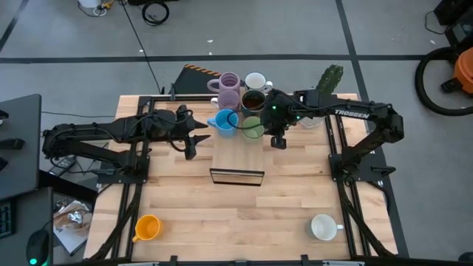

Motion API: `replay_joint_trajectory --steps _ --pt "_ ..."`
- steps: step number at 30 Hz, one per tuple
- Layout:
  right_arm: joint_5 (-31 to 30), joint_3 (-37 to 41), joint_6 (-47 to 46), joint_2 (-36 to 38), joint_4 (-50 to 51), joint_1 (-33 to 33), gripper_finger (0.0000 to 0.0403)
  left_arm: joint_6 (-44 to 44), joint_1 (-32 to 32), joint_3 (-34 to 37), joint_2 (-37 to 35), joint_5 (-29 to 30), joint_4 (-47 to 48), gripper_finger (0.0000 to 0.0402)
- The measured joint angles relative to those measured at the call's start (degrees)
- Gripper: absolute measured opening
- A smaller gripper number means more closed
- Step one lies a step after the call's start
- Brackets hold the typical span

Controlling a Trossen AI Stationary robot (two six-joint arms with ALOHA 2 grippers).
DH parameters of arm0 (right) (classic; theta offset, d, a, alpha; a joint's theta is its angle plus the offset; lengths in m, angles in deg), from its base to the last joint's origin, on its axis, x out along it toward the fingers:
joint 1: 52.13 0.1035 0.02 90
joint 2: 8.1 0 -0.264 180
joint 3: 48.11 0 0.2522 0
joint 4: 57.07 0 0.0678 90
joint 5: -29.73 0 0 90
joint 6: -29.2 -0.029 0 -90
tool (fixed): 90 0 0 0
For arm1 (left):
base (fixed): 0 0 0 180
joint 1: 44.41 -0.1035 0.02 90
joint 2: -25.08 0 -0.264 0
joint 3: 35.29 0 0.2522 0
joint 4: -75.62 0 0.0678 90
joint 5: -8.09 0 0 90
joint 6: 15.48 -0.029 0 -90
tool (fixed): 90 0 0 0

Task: Place coffee mugs
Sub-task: Put the green mug on the shelf

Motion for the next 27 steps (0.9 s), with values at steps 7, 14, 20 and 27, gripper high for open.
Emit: replay_joint_trajectory --steps 7,14,20,27 --pt "0.52 0.0 0.26 -0.02 0.03 -1.4 0.0074 -0.02 0.0 0.0 0.0 0.0 -0.02 0.0176" --pt "-0.98 0.0 1.02 -0.04 -0.47 -1.89 0.0104 -0.04 0.0 0.0 0.0 0.0 -0.04 0.0176" --pt "-0.51 0.0 0.9 -0.04 -0.45 -2.02 0.0119 -0.04 0.0 0.0 0.0 0.0 -0.02 0.0176" --pt "0.47 0.0 0.85 -0.04 -0.08 -2.03 0.0137 -0.04 0.0 0.02 0.0 -0.09 -0.02 0.0176"
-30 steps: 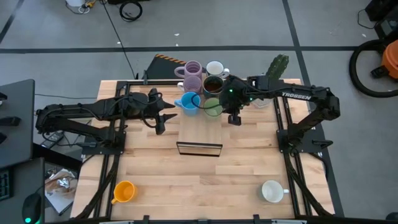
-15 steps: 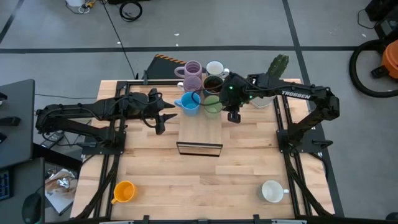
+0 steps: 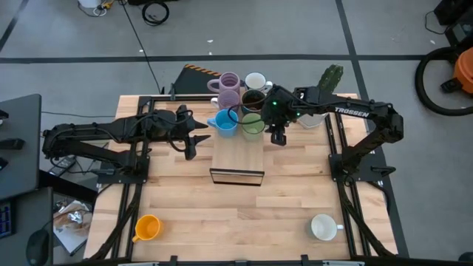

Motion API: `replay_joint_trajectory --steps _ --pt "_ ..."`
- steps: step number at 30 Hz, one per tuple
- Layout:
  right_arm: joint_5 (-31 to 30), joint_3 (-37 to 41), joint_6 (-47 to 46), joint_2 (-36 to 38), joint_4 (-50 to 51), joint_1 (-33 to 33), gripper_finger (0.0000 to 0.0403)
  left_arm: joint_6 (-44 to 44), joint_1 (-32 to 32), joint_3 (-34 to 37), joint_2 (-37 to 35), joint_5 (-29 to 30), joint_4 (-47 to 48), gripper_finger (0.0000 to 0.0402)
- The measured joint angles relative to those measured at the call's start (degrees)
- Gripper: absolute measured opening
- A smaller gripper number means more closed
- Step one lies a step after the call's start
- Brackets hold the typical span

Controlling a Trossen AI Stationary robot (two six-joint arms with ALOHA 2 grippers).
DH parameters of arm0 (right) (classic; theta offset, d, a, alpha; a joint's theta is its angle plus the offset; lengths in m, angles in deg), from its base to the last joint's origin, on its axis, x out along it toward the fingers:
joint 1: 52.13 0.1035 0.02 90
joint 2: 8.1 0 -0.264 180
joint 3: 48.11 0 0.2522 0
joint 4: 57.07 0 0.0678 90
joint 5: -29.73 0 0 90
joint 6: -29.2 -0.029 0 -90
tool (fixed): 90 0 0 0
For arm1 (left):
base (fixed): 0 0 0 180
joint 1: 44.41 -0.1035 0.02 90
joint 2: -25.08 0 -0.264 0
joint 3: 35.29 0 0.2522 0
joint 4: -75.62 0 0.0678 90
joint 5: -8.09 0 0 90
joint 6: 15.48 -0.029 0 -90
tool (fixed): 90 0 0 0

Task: Place coffee mugs
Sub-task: Put the green mug on the shelf, then put the light blue mug on the shelf

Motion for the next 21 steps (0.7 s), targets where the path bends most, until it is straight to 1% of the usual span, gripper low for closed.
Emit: replay_joint_trajectory --steps 6,14,18,21 --pt "0.13 0.0 -0.17 1.08 0.58 0.15 0.0164 -0.1 0.0 0.0 -0.01 -0.02 0.81 0.0176" --pt "-0.34 0.0 -3.0 6.34 1.39 0.98 0.021 0.06 0.0 0.04 -0.66 -0.04 2.86 0.0176" --pt "-0.39 0.0 -4.28 8.69 4.82 3.88 0.0226 0.07 0.0 0.04 -0.63 -0.06 5.0 0.0176" --pt "-0.39 0.0 -5.31 9.71 9.07 7.95 0.023 0.07 0.0 0.04 -0.63 -0.07 5.77 0.0176"
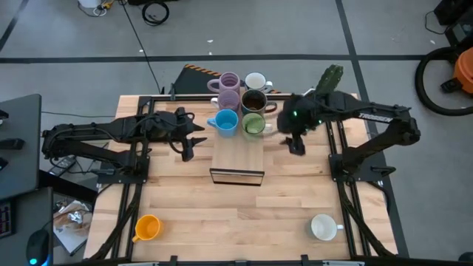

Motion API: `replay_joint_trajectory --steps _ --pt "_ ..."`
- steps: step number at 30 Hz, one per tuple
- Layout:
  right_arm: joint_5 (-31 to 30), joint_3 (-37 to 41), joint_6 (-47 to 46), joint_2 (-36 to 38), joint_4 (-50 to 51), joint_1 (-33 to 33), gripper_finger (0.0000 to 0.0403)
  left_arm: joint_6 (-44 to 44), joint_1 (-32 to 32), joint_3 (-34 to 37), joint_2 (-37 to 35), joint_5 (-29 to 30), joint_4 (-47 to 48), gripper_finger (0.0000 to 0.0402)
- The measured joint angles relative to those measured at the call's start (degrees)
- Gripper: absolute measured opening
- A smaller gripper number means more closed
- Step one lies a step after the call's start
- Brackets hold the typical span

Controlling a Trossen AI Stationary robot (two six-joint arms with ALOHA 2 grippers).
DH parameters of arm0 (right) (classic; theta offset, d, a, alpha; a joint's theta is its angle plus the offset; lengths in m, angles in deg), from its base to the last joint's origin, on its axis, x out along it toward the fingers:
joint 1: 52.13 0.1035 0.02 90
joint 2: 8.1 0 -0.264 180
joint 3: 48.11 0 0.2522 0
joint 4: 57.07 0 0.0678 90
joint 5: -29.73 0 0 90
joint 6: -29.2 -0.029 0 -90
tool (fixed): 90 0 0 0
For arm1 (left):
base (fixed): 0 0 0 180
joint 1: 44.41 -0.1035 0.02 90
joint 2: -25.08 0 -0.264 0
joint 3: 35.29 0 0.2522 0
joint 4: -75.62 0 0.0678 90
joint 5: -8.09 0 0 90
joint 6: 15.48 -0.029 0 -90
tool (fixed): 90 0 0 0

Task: Place coffee mugs
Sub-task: Put the light blue mug on the shelf

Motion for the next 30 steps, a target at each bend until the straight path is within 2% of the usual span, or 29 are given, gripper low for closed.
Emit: replay_joint_trajectory --steps 6,16,19,25,30 --pt "-2.22 1.71 -10.13 0.19 4.17 13.15 0.0219 0.02 0.0 0.0 0.0 0.0 1.72 0.0176" --pt "-7.78 8.41 -39.02 -0.01 4.13 35.72 0.0213 1.48 0.0 0.0 0.0 -0.02 2.66 0.0176" --pt "-7.8 10.17 -47.98 -0.24 2.8 41.05 0.0212 1.7 0.0 0.0 0.0 0.0 3.53 0.0176" --pt "-7.28 9.93 -63.03 -5.13 0.37 50.7 0.0212 3.3 0.01 0.0 0.02 -0.01 4.22 0.0176" --pt "-6.03 5.85 -69.67 -11.42 2.11 56.63 0.0212 3.48 0.02 0.0 0.02 0.0 4.19 0.0176"
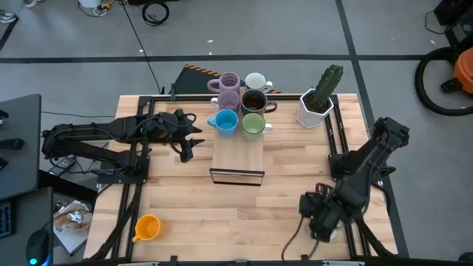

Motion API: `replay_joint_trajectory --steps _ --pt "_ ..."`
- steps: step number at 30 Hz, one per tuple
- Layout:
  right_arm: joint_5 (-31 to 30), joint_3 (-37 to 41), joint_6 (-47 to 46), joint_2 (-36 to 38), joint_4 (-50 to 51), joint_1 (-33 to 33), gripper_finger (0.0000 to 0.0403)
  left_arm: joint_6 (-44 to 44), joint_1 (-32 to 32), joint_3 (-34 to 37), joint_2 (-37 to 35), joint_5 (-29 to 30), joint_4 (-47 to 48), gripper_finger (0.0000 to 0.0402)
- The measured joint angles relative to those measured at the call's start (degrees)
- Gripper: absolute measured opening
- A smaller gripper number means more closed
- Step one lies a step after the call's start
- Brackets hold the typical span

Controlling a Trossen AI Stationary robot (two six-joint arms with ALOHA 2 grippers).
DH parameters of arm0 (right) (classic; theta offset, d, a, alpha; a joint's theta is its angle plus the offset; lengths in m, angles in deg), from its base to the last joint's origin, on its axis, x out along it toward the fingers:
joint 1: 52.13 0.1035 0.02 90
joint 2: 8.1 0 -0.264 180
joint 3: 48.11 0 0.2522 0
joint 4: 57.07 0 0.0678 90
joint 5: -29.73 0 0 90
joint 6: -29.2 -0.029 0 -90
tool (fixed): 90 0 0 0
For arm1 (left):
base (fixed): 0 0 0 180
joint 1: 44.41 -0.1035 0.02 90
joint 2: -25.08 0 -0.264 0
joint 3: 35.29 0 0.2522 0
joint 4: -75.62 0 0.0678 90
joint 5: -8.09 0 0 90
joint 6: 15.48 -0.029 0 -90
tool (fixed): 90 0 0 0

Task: Place coffee mugs
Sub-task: Put the light blue mug on the shelf

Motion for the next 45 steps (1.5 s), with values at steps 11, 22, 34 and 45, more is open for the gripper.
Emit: replay_joint_trajectory --steps 11,22,34,45 --pt "1.17 -4.15 -16.52 -4.04 4.14 11.19 0.0212 1.17 0.0 0.0 0.02 0.0 1.61 0.0176" --pt "3.85 0.25 -28.69 -3.95 2.44 17.75 0.0212 1.67 0.0 0.0 0.02 0.0 1.6 0.0176" --pt "6.84 7.67 -29.6 -3.98 -2.28 18.81 0.021 2.56 0.0 -0.02 0.02 0.0 1.62 0.0176" --pt "6.63 11.58 -26.08 -3.98 -4.69 18.41 0.0192 2.57 0.0 -0.04 0.02 0.0 1.62 0.0176"
